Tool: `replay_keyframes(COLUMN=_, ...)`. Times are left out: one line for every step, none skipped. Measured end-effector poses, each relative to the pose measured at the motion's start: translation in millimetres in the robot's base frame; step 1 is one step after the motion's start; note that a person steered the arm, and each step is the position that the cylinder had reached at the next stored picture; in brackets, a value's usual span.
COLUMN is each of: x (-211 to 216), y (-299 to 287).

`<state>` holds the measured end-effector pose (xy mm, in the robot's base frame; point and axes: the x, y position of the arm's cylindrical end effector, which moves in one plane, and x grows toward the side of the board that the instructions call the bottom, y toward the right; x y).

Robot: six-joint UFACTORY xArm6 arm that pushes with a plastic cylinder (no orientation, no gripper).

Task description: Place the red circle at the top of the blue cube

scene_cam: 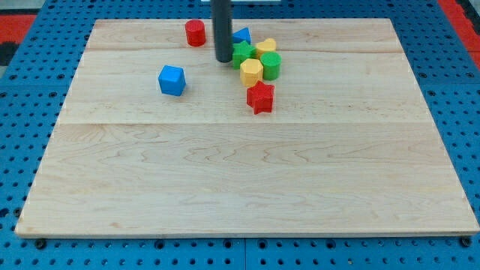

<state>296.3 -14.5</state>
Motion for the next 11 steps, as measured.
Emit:
replay_keyframes(x=-0.4, y=9.4)
replay_keyframes(x=-0.4, y=-38.7)
replay_keyframes(x=-19.7, y=-82.4)
replay_keyframes(x=-66.8, y=-113.6)
replay_keyframes(x=-95.0, y=-162.5)
replay_keyframes(x=-104.3, y=-135.0)
replay_keyframes(x=-104.8, y=-85.8)
replay_keyframes(x=-102.1, y=-47.7)
replay_keyframes(x=-73.2, y=-92.4)
replay_keyframes(x=-31.4, y=-108.7)
replay_keyframes(x=9.7, y=-108.2)
